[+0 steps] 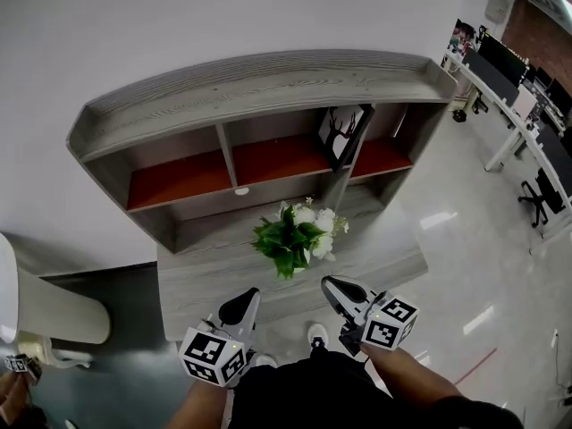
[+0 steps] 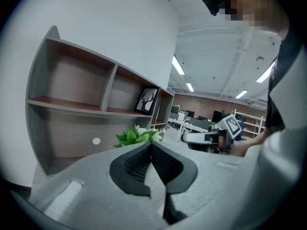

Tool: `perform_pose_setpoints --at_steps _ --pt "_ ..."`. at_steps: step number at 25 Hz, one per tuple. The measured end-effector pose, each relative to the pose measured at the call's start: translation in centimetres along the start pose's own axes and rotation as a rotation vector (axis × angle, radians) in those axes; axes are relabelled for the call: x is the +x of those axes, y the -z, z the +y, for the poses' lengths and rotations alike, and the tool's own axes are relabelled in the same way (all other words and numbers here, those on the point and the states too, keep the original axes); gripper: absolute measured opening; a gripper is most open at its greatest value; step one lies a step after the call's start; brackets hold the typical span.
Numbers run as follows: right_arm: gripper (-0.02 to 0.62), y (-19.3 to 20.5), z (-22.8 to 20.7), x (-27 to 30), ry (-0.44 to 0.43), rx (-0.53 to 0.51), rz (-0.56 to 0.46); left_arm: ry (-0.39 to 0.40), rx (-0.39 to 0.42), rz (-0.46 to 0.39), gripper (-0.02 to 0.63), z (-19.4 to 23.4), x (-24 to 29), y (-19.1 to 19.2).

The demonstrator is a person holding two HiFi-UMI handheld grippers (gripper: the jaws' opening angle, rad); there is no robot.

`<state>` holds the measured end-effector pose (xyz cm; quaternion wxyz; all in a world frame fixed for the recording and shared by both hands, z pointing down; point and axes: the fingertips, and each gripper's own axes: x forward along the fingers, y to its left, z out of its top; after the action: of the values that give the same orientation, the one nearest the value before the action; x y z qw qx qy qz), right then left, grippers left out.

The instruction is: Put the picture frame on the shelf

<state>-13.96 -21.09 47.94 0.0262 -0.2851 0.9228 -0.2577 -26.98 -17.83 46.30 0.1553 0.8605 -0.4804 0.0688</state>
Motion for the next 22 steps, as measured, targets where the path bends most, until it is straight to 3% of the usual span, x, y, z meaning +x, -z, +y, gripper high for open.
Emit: perform_pose_setpoints --at_steps 8,12,22 --pt "0.014 2.5 3.4 -2.7 0.141 -0.018 -0.037 0.125 0.042 0.008 0.009 -0.8 -2.4 1.0" --pt "0.014 3.5 5.4 -3.8 0.182 -0.041 -0.062 0.178 0.025 0.023 0.009 -1.0 -3.0 2.0" --pt "0.014 2.7 4.2 -6.0 0.241 -0.054 -0.078 0.187 0.049 0.01 0.009 -2.6 -2.7 1.4"
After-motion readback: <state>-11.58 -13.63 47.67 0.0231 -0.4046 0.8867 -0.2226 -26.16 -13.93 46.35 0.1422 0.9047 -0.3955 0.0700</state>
